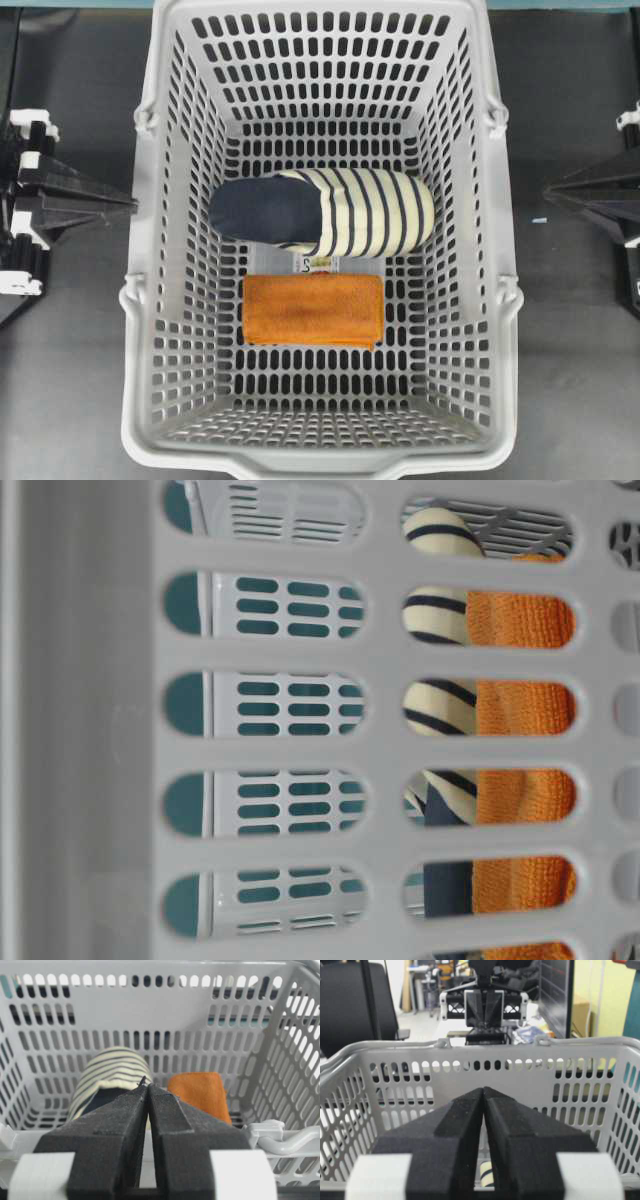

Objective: Pick up the orange cloth from the shopping basket with the left arm.
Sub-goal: 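Move the left gripper over the basket toward the orange cloth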

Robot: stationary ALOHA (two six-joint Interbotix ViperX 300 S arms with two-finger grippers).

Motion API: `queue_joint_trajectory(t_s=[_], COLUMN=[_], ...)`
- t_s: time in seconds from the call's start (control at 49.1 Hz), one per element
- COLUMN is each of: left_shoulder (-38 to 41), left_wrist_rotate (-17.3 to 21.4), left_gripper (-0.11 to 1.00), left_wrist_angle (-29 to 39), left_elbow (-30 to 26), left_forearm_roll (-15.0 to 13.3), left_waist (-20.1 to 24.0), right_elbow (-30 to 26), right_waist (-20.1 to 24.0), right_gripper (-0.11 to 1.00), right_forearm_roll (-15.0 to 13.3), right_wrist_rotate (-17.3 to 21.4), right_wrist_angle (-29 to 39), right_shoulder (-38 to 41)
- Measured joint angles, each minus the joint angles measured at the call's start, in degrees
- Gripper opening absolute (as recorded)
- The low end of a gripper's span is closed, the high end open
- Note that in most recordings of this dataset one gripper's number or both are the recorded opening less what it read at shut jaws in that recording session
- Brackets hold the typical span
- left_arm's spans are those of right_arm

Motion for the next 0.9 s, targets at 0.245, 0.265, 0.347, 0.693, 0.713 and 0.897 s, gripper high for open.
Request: queue_joint_trajectory(t_s=[0.245,0.265,0.347,0.693,0.713,0.897], left_shoulder=[2.0,2.4,4.7,25.7,27.2,38.1], left_wrist_rotate=[-4.6,-4.7,-4.7,-4.5,-4.5,-4.6], left_gripper=[0.00,0.00,0.00,0.00,0.00,0.00], left_wrist_angle=[14.6,16.3,23.5,52.5,53.8,62.5], left_elbow=[-10.6,-11.8,-16.8,-41.2,-42.5,-51.9], left_forearm_roll=[1.9,2.0,2.0,2.1,2.1,2.2], left_waist=[0.6,0.6,0.6,-2.8,-3.0,-4.1], right_elbow=[0.2,0.3,0.2,0.2,0.2,0.3], right_waist=[-0.1,-0.2,-0.2,-0.1,-0.2,-0.2], right_gripper=[0.00,0.00,0.00,0.00,0.00,0.00], right_forearm_roll=[0.7,0.7,0.7,0.8,0.8,0.8], right_wrist_rotate=[1.0,1.1,1.1,1.1,1.1,1.1], right_wrist_angle=[0.4,0.4,0.5,0.5,0.5,0.6], right_shoulder=[0.1,0.1,0.1,0.2,0.1,0.1])
